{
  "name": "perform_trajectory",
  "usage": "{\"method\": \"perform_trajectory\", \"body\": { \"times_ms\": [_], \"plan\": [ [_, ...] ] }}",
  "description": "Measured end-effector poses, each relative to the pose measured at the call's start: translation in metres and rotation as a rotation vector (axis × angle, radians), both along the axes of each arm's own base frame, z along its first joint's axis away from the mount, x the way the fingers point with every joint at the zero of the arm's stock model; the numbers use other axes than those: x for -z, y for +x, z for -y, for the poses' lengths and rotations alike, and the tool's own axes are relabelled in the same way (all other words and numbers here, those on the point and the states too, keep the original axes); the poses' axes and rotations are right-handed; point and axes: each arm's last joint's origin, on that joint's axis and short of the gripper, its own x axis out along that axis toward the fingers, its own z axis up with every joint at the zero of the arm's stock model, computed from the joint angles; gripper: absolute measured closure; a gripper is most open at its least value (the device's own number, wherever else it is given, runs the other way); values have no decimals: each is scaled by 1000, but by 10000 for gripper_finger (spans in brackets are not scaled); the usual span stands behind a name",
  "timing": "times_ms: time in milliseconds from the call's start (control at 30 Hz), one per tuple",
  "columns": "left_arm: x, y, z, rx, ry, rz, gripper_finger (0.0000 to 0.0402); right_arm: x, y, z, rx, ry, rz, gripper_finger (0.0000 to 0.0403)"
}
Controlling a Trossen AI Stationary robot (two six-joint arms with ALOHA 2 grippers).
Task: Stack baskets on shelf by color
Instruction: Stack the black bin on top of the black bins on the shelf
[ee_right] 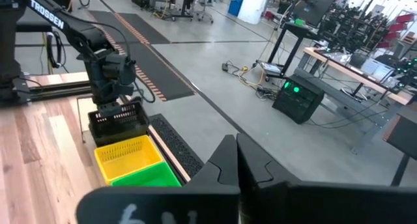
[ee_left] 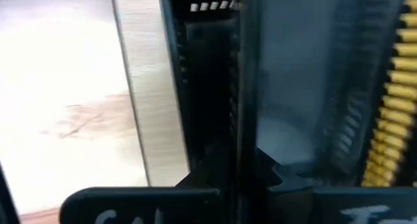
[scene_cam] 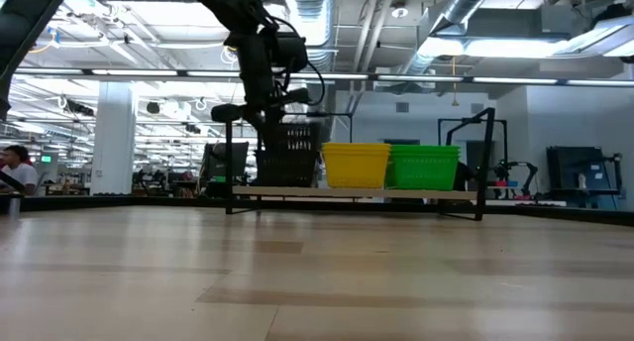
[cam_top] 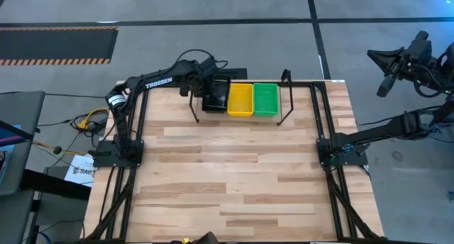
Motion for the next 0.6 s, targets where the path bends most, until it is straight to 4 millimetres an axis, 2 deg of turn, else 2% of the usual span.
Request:
{"method": "perform_trajectory", "body": {
  "times_ms": [600],
  "plan": [
    [1,3,6,-77,8,-21,402,0,0,0,-2,-20,-19,398]
  ]
}}
